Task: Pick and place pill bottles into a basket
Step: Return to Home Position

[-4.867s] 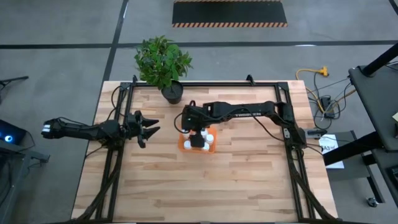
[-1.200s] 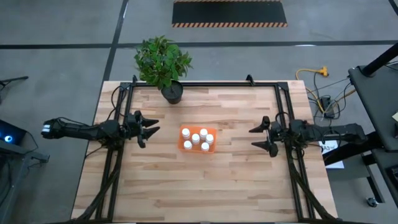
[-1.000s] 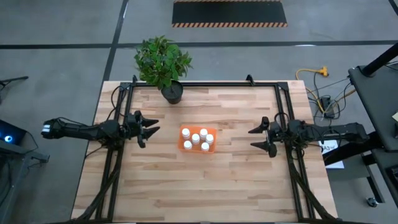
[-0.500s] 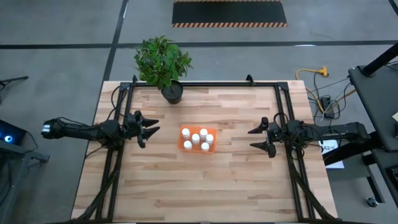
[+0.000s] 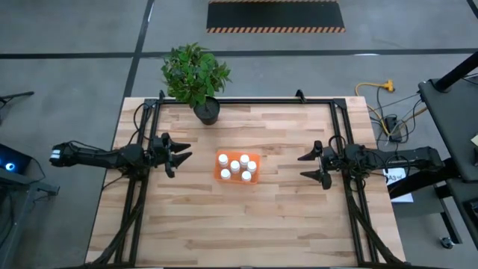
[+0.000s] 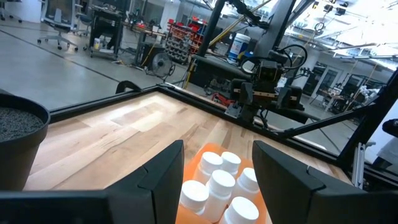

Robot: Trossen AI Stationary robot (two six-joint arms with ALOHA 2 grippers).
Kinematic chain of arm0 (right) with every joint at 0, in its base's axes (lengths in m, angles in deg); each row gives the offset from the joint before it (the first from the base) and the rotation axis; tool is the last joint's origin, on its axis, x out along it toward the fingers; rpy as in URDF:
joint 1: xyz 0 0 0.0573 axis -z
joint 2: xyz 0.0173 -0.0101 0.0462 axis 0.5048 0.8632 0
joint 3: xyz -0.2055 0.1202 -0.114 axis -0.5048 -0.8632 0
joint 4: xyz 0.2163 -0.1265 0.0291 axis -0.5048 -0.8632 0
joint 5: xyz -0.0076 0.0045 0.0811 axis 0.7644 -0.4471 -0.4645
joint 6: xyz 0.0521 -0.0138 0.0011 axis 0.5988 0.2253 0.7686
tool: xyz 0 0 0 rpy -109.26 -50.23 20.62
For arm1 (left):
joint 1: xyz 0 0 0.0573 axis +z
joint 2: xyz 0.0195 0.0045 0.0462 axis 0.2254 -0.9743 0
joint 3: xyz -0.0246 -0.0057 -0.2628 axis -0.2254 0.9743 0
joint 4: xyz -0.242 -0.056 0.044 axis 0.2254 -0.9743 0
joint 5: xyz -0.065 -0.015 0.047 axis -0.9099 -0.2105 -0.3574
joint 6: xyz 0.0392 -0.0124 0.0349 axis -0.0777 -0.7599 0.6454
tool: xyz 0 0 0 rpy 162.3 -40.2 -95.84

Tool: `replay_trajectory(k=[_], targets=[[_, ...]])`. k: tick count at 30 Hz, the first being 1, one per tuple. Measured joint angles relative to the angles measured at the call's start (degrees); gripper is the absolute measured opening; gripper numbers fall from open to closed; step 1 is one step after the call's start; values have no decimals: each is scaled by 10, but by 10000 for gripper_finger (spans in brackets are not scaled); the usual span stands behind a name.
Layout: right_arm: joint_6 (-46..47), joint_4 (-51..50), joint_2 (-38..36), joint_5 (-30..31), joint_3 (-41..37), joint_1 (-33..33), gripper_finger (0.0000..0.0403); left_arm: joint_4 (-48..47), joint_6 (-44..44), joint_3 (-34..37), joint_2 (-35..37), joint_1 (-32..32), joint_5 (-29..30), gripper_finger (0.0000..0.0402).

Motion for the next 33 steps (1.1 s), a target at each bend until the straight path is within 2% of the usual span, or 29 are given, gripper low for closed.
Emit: replay_trajectory(k=[13,33], targets=[[0,0,0,0,0,0,304,0,0,0,0,0,0,173],[0,0,0,0,0,0,299,0,0,0,0,0,0,173]])
